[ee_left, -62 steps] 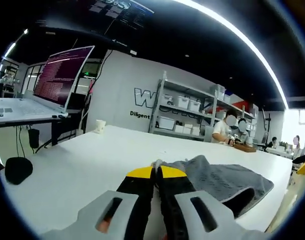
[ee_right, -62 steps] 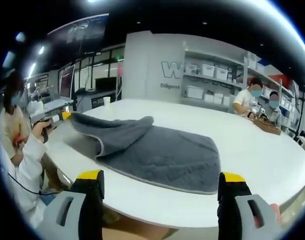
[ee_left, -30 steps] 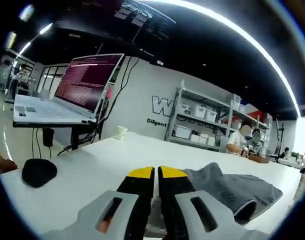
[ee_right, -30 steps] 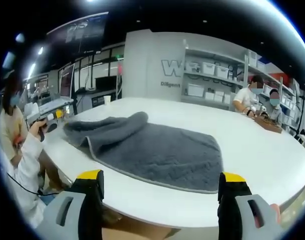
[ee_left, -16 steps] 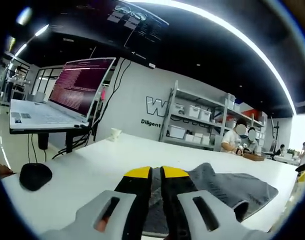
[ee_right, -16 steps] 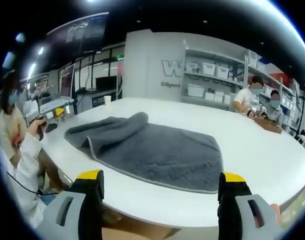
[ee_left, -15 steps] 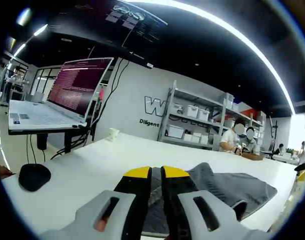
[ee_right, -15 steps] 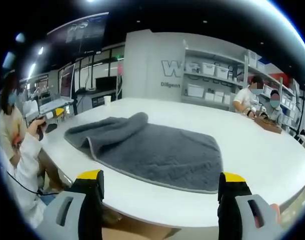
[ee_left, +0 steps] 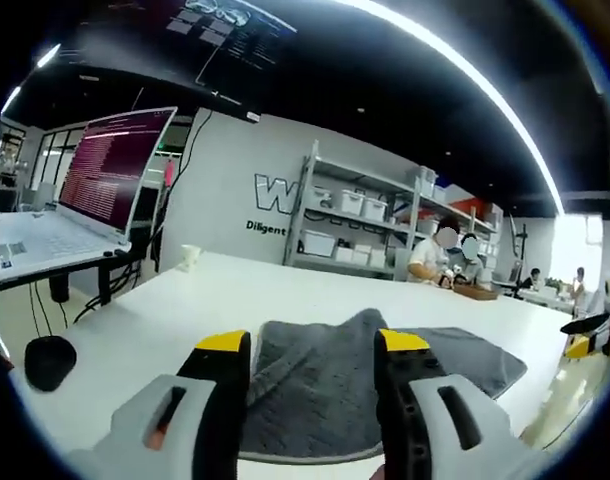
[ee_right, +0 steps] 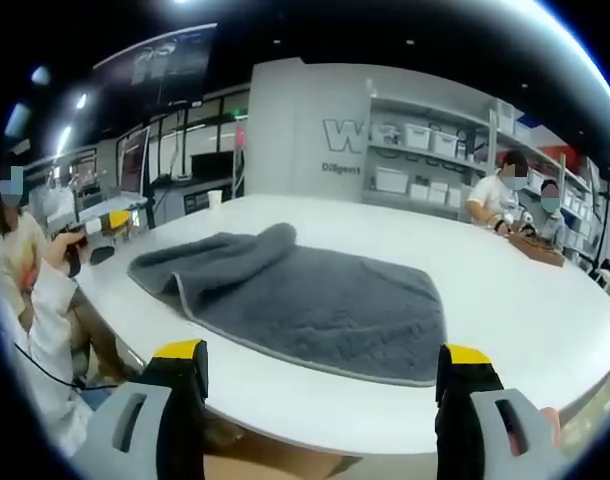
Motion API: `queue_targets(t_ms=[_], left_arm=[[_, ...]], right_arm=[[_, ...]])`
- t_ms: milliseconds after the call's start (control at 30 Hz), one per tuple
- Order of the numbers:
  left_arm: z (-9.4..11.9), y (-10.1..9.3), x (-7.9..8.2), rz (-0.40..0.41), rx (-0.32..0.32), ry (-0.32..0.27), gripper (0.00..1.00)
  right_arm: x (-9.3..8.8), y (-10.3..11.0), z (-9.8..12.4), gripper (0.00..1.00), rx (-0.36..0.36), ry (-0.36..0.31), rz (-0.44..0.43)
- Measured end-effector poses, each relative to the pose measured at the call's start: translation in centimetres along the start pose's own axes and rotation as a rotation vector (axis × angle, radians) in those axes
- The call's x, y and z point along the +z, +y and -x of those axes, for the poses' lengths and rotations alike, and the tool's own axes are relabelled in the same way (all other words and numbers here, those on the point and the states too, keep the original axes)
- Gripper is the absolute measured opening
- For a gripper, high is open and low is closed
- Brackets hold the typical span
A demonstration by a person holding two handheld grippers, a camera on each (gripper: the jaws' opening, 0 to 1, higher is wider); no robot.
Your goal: Open the folded towel by lifting each exposed corner and separating the folded layers until the towel lies flat within the target outline without major curled edges
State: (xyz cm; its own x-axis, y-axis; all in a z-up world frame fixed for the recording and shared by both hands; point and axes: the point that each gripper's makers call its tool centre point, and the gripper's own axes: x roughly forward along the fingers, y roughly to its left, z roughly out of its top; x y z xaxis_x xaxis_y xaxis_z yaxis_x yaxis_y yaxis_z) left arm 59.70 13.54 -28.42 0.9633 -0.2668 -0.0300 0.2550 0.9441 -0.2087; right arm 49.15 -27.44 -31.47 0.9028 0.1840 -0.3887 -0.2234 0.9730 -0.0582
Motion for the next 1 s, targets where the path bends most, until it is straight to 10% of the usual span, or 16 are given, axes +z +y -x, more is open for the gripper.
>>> queue_targets(t_ms=[400, 1000], left_arm=[[-0.7, -3.7, -1.5, 0.031, -0.183, 0.089, 0.77], [-0.7, -5.2, -3.0, -0.031, -0.234, 0.188, 1.0]], right_arm=[[0.0, -0.2, 0.0, 0.95, -0.006, -0.002, -0.007], [-0.1, -0.4, 0.1, 0.95, -0.012, -0.002, -0.016]])
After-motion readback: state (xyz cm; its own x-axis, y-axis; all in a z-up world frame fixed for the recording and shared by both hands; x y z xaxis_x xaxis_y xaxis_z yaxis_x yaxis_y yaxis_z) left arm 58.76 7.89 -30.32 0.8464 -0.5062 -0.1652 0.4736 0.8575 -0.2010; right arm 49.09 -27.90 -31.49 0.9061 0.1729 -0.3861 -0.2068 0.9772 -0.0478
